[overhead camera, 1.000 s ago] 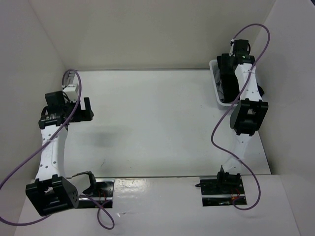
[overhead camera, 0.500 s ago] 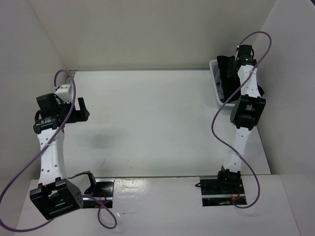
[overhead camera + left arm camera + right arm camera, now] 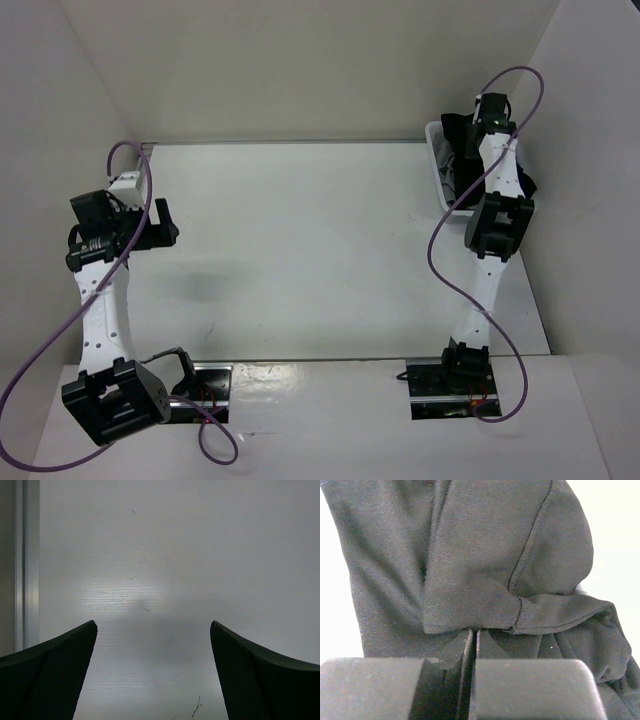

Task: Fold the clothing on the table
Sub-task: Grab the skirt from the pile

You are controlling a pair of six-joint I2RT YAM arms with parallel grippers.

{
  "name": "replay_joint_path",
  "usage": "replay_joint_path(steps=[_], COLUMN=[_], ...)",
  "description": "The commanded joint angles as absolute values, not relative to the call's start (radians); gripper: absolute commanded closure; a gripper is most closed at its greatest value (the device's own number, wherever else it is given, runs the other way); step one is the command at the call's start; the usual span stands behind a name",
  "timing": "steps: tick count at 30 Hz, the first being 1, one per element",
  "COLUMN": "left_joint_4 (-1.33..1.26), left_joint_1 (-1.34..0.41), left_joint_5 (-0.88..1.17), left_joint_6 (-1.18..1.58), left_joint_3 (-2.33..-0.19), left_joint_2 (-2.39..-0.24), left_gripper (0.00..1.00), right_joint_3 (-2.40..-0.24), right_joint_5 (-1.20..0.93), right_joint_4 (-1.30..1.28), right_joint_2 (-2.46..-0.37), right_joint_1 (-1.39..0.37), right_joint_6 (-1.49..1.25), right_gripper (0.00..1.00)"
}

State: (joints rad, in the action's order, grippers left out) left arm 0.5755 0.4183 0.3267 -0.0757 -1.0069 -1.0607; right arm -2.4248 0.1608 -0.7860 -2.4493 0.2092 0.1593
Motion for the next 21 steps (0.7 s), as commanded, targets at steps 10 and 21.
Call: replay_joint_path(steps=[10,21], left_joint_4=[0.554,0.554], left_joint_1=[0.425,0.425], left_joint_5=[0.368,0.388], left_joint_6=[-0.089,-0.089], left_joint_3=[-0.997,-0.997], left_joint_2=[-1.042,-1.032], left_gripper=[0.0,0.0], right_joint_3=[-2.516,-2.47], right_joint_5=[0.123,0.051], right_joint_4=[-0.831,-0.831], right_joint_2=[-2.248,-1.97], right_joint_1=[0.221,0.212], right_joint_6=[0.17,0.161], right_gripper=[1.0,1.0])
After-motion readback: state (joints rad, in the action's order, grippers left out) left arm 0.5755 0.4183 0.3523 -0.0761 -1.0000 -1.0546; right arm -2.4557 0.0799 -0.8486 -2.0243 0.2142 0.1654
